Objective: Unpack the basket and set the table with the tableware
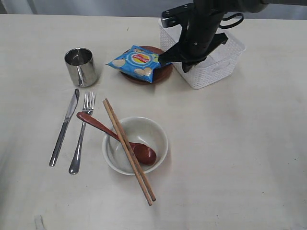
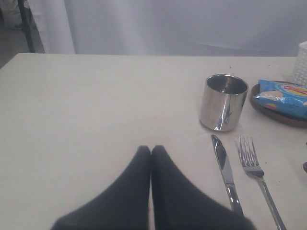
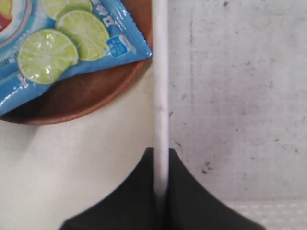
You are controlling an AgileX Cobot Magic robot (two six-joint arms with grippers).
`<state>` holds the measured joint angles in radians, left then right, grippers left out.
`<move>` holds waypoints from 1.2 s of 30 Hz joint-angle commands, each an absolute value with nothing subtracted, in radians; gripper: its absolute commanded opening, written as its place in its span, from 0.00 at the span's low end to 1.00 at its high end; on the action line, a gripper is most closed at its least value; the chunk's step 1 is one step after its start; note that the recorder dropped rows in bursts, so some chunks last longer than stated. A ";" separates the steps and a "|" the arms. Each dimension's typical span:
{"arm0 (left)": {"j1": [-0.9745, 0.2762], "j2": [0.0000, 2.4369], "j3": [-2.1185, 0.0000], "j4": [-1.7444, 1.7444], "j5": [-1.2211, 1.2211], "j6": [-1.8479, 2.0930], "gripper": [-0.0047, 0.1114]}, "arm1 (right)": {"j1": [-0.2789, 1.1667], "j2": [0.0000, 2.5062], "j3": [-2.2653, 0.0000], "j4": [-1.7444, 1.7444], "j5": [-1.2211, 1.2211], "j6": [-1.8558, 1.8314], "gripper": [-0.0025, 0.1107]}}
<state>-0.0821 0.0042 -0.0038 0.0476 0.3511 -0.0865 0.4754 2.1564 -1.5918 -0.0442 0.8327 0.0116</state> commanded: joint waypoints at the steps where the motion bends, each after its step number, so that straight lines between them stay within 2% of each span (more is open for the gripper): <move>1: -0.079 0.000 0.000 0.055 0.343 -0.083 0.04 | 0.493 2.179 -1.581 0.029 0.825 0.086 0.02; 20: -0.079 0.000 0.000 0.055 0.343 -0.083 0.04 | 0.271 2.179 -1.559 0.000 0.922 0.294 0.02; 36: -0.079 0.000 0.000 0.055 0.343 -0.083 0.04 | 0.344 2.174 -1.557 0.220 0.840 0.365 0.02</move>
